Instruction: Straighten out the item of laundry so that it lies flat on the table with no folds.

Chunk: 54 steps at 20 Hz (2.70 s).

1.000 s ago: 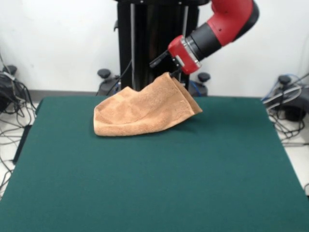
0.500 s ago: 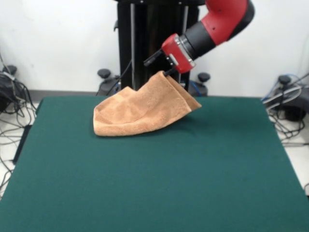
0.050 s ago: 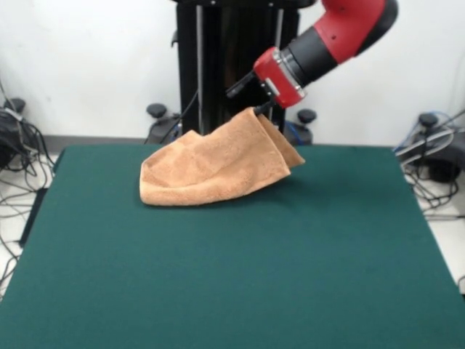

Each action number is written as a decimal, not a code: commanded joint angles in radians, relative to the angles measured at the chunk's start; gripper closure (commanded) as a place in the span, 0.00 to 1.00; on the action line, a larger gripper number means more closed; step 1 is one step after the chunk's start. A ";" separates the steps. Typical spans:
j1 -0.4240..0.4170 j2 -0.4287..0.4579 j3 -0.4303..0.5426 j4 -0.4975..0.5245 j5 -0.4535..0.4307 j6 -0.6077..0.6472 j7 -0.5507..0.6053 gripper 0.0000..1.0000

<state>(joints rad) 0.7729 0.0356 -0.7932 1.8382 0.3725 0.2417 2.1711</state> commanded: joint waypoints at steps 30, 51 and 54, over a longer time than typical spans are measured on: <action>0.015 0.255 -0.013 -0.502 0.058 0.213 0.288 0.00; -0.011 0.377 -0.077 -0.587 0.089 0.218 0.294 0.00; -0.006 0.388 -0.087 -0.604 0.102 0.229 0.309 0.00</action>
<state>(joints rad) 0.7651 0.3942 -0.8993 1.3773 0.3821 0.4549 2.1711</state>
